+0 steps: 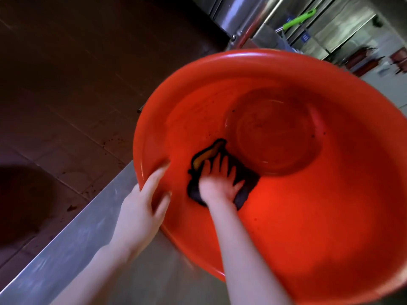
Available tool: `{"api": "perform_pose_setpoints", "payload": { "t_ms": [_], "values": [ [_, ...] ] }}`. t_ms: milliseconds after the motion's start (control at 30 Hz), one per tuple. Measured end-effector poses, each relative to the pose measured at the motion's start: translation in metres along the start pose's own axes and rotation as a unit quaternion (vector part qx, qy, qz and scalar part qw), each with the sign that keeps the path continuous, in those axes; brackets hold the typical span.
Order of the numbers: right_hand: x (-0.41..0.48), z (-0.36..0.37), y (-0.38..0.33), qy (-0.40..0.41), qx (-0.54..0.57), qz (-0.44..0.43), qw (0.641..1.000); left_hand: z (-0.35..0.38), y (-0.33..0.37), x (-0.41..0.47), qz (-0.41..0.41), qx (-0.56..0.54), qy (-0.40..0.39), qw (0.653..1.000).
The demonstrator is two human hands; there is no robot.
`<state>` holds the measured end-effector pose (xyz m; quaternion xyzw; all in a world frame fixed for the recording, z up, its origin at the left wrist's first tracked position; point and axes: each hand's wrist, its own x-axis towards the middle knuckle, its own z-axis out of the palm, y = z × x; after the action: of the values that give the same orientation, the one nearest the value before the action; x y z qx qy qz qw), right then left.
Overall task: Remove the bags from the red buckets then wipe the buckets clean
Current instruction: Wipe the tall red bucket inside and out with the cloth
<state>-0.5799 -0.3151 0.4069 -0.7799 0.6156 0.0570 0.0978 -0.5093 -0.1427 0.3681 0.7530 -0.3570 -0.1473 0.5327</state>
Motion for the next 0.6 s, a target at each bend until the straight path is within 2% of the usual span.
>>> {"api": "perform_pose_setpoints", "payload": {
  "t_ms": [67, 133, 233, 300, 433, 533, 600],
  "values": [
    [-0.054, 0.019, 0.001, 0.054, -0.042, -0.102, 0.992, -0.001, -0.001, 0.000, -0.002, -0.012, -0.007, 1.000],
    [-0.104, 0.027, 0.001, 0.091, -0.048, -0.152, 0.983, -0.005, 0.000, -0.001, -0.001, -0.033, -0.009, 0.999],
    [-0.106, 0.025, 0.003, 0.053, -0.040, -0.131, 0.989, -0.008, 0.003, -0.001, 0.017, -0.042, -0.032, 0.998],
    [-0.066, 0.021, 0.004, 0.046, -0.050, -0.094, 0.993, -0.009, 0.003, 0.001, 0.018, -0.046, -0.030, 0.998],
    [0.022, 0.000, -0.012, -0.003, 0.038, -0.005, 0.999, -0.008, 0.002, -0.001, 0.001, -0.061, -0.029, 0.998],
    [0.045, -0.003, -0.009, -0.016, 0.043, -0.014, 0.999, -0.017, 0.006, -0.007, 0.016, -0.036, -0.062, 0.997],
    [0.046, -0.001, 0.001, -0.004, 0.015, -0.041, 0.999, -0.033, 0.015, 0.005, 0.073, 0.044, -0.025, 0.996]
  ]
}}
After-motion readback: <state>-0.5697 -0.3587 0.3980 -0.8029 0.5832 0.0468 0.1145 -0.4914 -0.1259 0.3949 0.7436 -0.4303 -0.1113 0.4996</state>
